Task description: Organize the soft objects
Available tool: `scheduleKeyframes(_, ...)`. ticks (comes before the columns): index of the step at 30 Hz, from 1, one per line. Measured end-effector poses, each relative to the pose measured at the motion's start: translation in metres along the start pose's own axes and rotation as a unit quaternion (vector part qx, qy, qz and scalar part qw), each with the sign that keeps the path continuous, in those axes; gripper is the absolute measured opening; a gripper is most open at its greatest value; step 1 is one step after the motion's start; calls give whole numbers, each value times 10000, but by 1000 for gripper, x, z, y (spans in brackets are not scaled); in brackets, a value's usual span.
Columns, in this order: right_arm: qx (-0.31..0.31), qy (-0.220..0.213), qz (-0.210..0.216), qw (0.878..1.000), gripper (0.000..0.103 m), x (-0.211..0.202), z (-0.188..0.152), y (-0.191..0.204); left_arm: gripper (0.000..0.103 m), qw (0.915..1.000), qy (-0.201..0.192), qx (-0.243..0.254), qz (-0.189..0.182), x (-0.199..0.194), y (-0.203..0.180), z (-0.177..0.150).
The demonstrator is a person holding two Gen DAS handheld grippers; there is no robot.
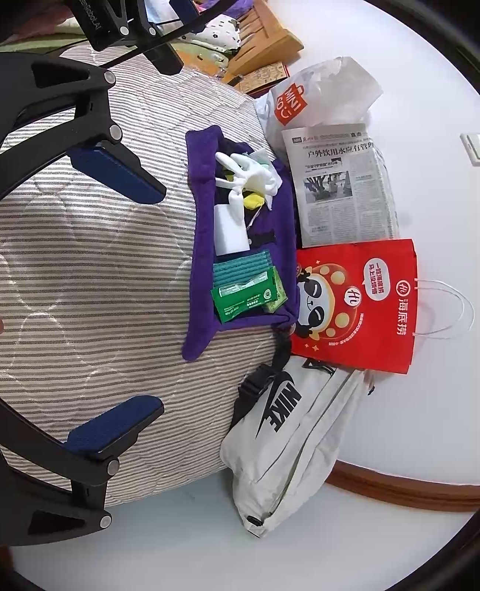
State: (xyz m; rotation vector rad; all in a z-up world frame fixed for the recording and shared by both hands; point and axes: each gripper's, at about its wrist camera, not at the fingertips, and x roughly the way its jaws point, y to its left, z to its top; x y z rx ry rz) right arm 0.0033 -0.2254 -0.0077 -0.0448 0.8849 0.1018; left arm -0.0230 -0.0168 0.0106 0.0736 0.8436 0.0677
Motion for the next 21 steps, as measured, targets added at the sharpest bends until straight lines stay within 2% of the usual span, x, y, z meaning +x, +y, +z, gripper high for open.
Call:
scheduleKeyframes(18,-35,-12,44,10000,102,0,3,4,87,10000,39,31,-8,5,5,3)
scheduleKeyframes(21,-30,-1,62,10000,102,1,3,4,89,10000,15,50,-44,5,5,3)
